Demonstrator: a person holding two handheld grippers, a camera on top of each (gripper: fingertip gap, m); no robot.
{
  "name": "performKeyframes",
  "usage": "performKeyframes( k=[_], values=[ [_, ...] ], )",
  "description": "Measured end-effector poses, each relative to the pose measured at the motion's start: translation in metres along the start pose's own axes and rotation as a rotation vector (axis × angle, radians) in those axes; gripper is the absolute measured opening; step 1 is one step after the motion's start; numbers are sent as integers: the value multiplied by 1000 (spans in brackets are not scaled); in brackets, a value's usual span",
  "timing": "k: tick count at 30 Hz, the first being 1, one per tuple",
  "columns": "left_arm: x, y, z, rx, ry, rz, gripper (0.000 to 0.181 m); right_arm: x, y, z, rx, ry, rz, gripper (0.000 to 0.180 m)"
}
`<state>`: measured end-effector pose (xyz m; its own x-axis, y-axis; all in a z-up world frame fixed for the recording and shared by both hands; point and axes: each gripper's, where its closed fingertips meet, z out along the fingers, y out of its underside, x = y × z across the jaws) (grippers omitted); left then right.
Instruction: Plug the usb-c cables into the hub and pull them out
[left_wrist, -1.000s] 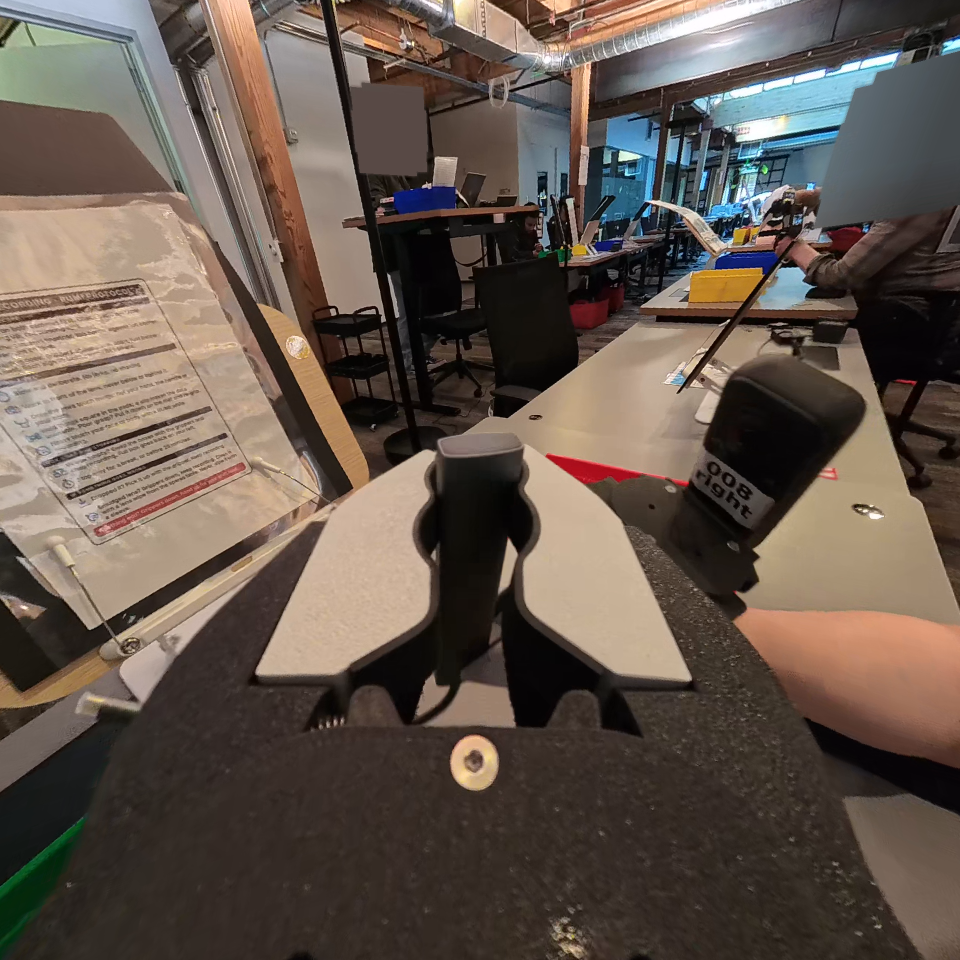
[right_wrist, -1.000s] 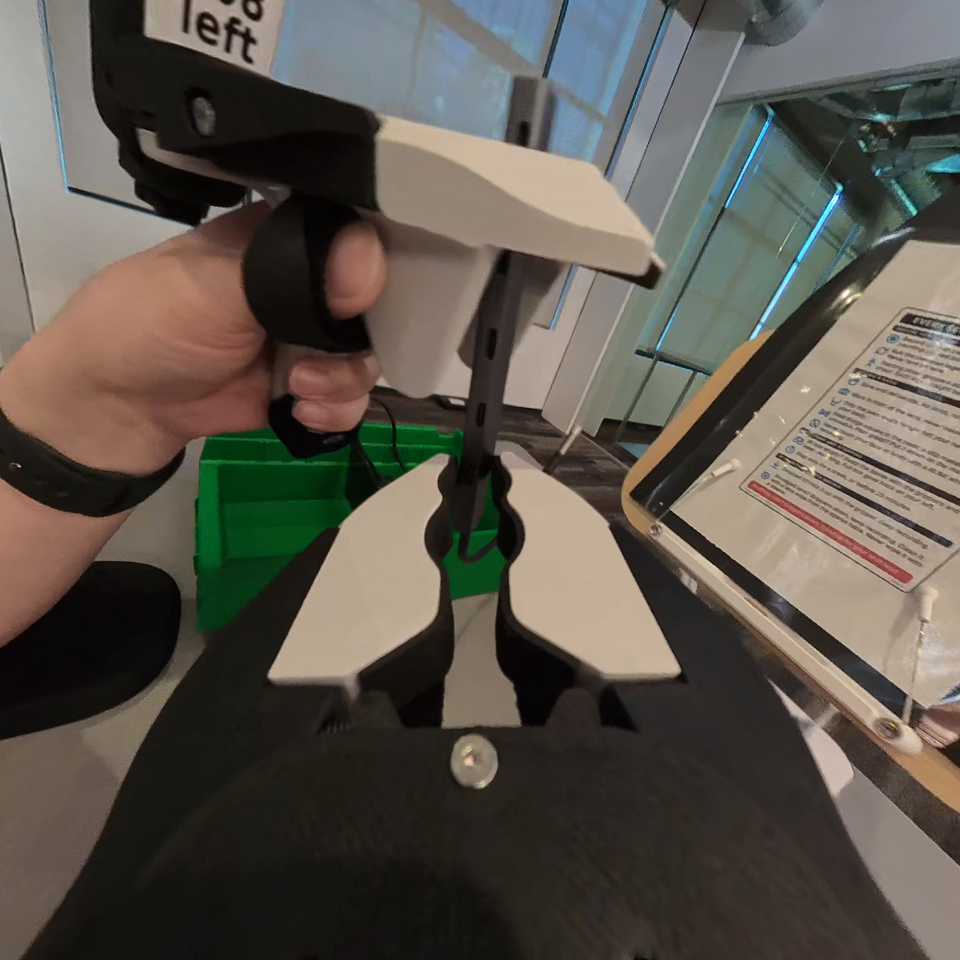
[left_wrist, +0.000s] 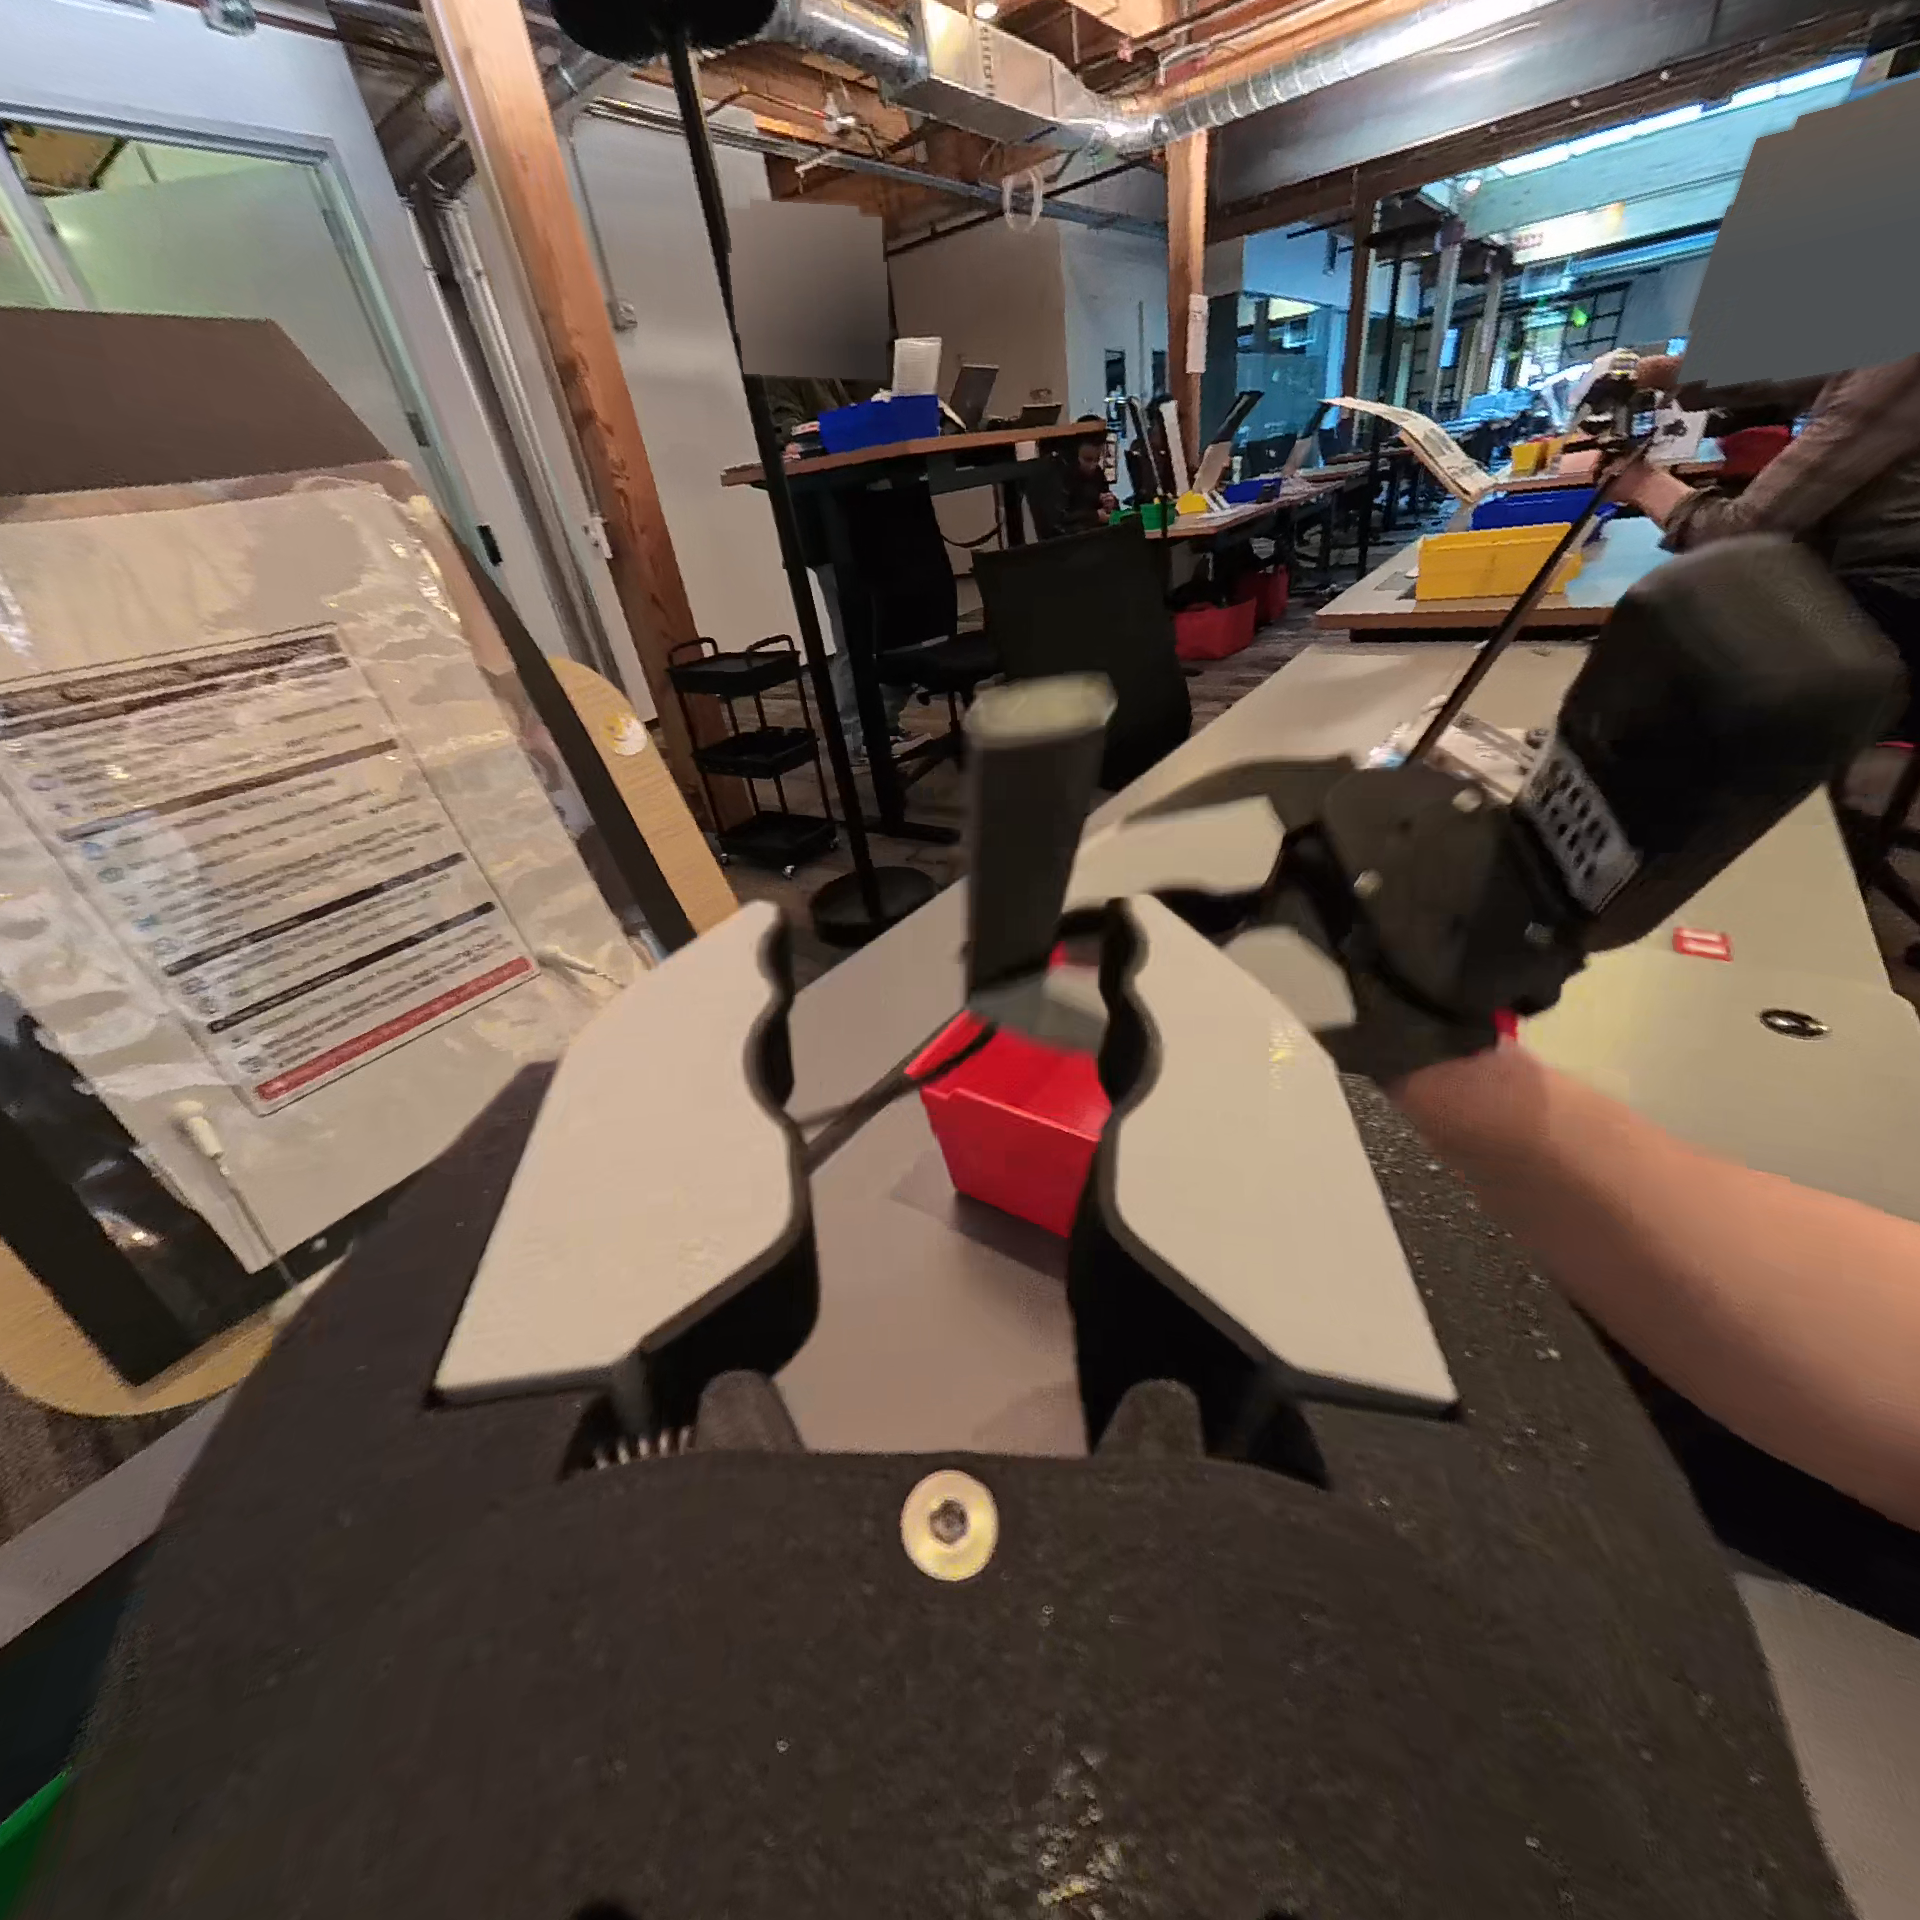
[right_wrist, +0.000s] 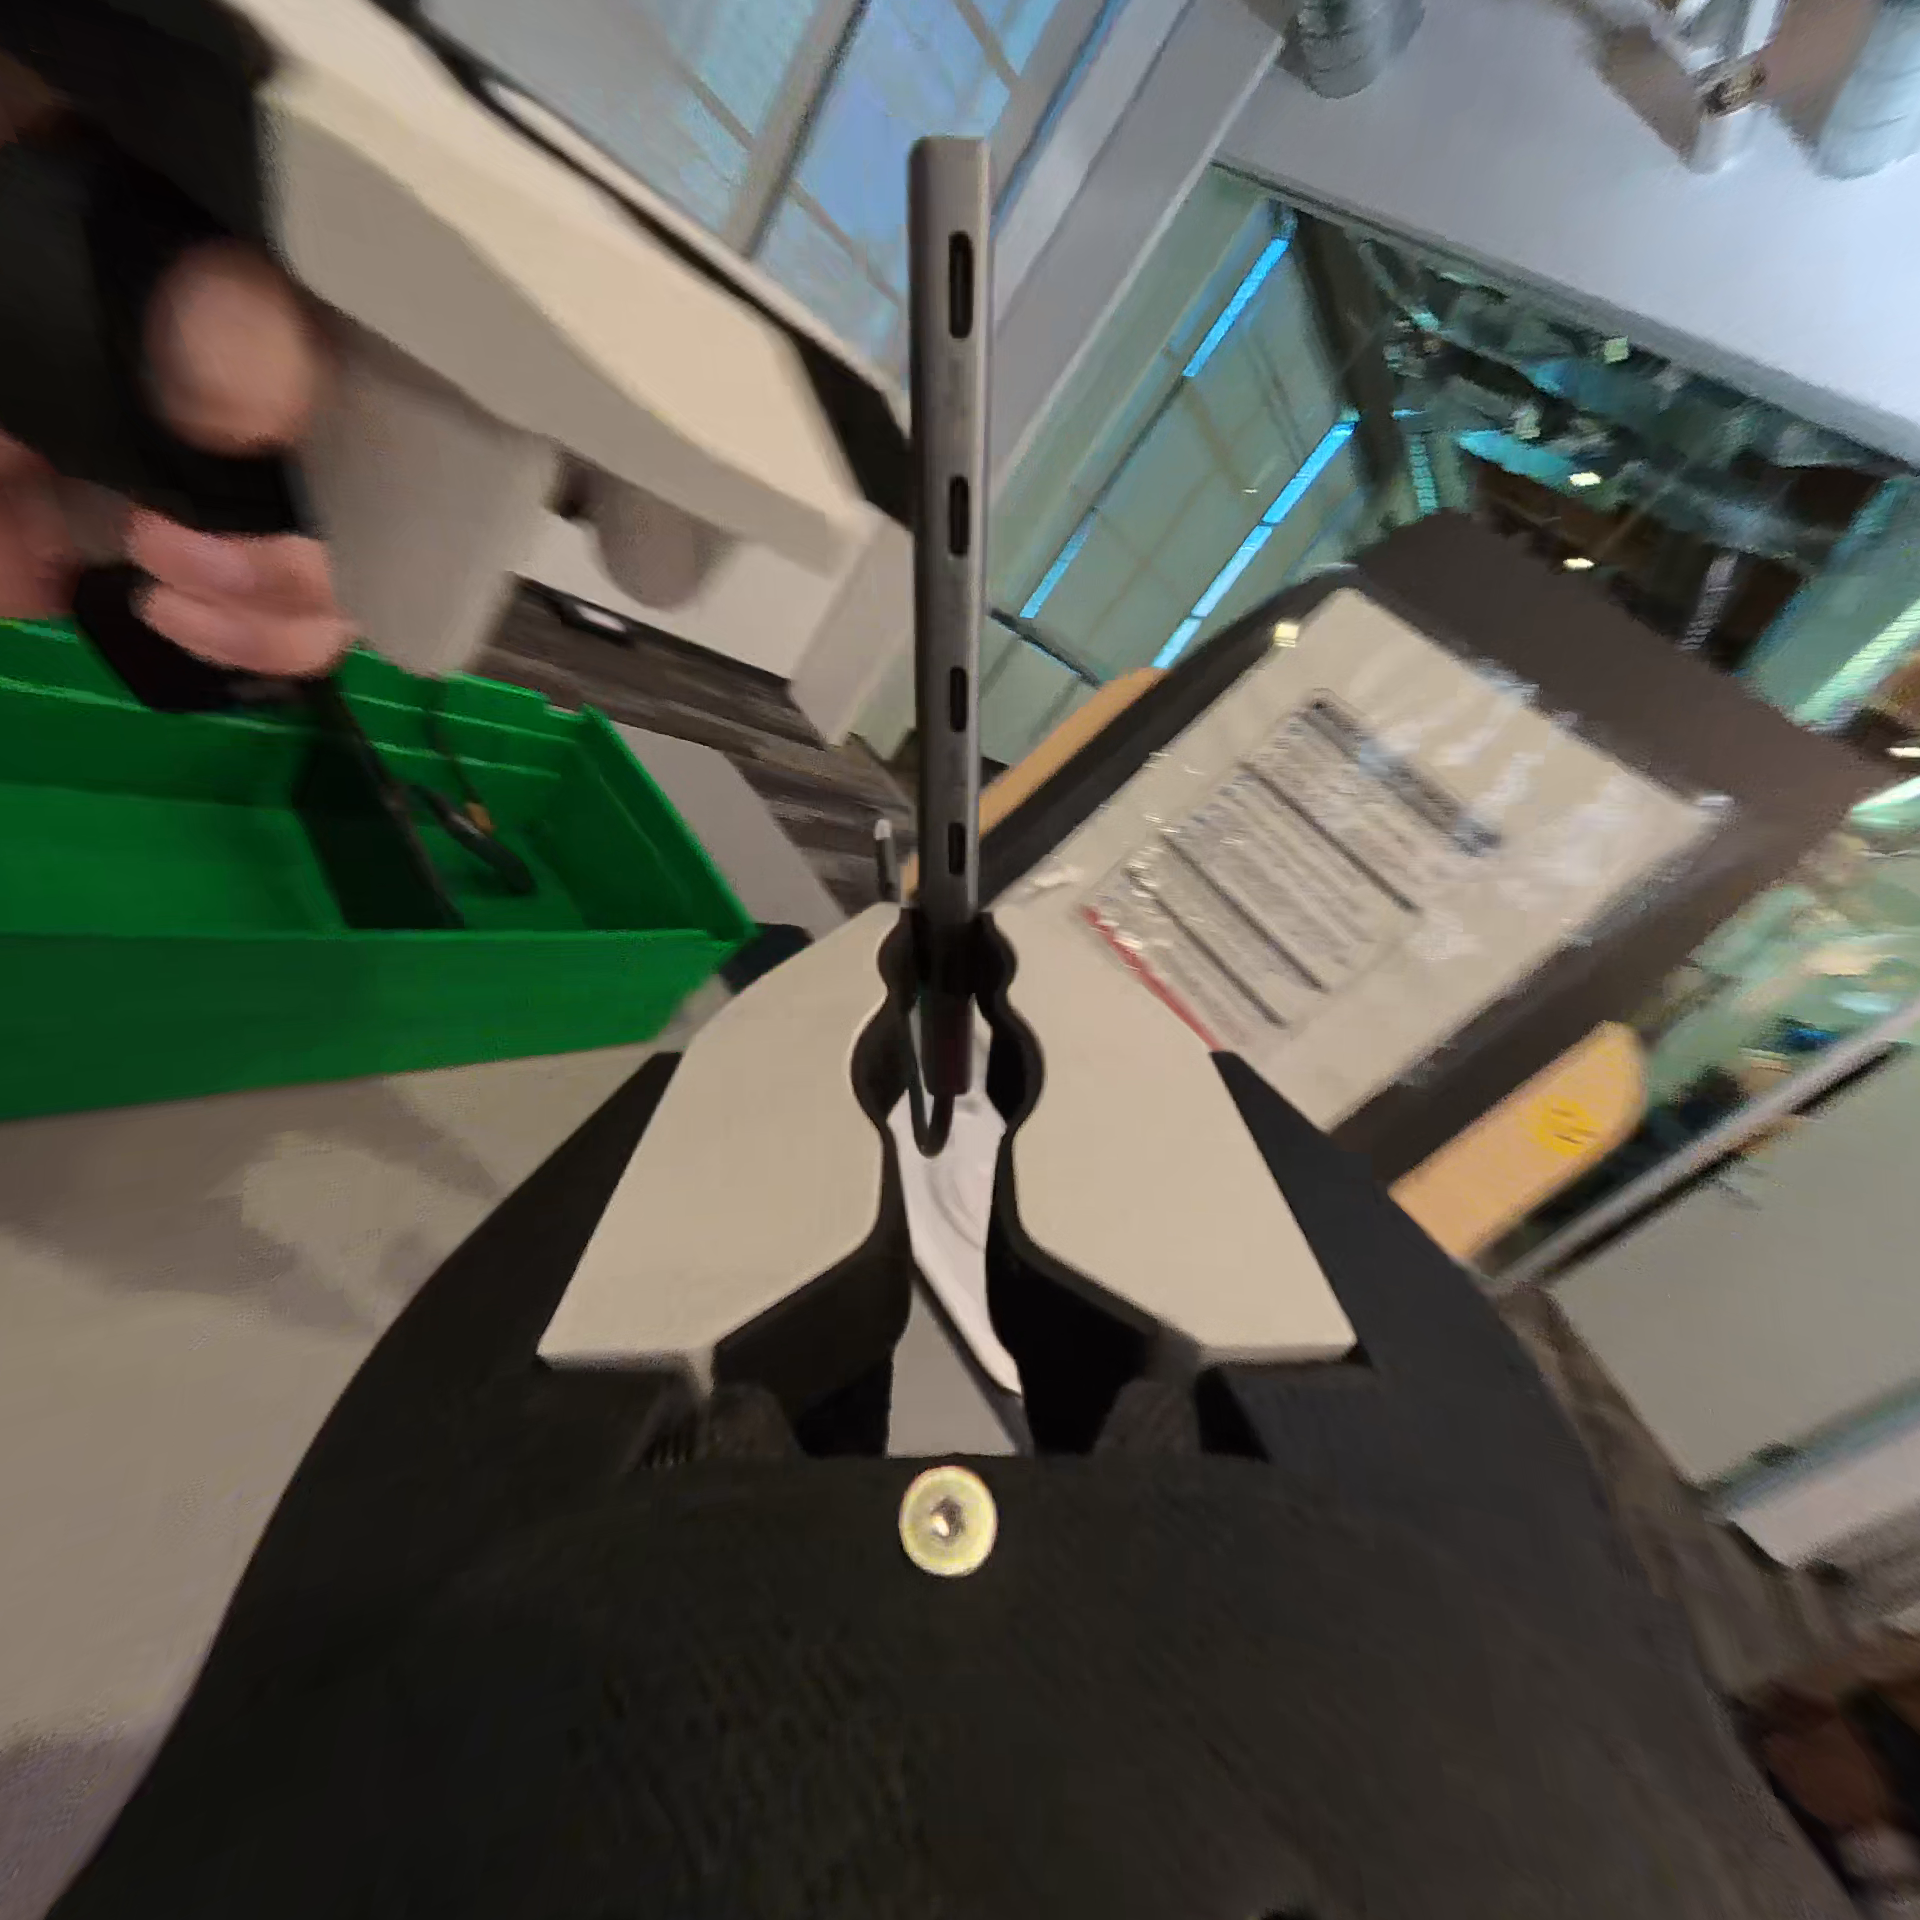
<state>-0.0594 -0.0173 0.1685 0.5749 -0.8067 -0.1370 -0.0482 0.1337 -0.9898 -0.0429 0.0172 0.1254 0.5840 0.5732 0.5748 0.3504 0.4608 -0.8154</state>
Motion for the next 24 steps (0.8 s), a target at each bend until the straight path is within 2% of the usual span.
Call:
performKeyframes(
  k=[1, 3, 6, 9, 12, 15, 20, 24],
  values=[
    [-3, -1, -2, 0, -13, 1, 58, 19, 1, -11, -5, 44, -12, 11],
    [-5, -3, -7, 6, -11, 1, 54, 56, 9, -36, -42, 84, 26, 11],
    [-9, -4, -13, 7, -5, -17, 50, 90, 48, -75, -213, 48, 91, 11],
    [-12, -3, -14, -4, -8, -25, 48, 92, 104, -110, -423, -74, 151, 11],
    [-12, 0, -12, -15, 1, -30, 47, 96, 154, -134, -574, -95, 182, 11],
    [-10, 5, -9, -44, 8, -29, 47, 93, 211, -157, -811, -112, 210, 11],
    [-9, 9, -6, -62, 11, -28, 47, 81, 288, -159, -1007, -164, 145, 11],
    [-8, 14, -2, -85, 13, -28, 47, 77, 299, -150, -1052, -172, 120, 11]
  ],
)
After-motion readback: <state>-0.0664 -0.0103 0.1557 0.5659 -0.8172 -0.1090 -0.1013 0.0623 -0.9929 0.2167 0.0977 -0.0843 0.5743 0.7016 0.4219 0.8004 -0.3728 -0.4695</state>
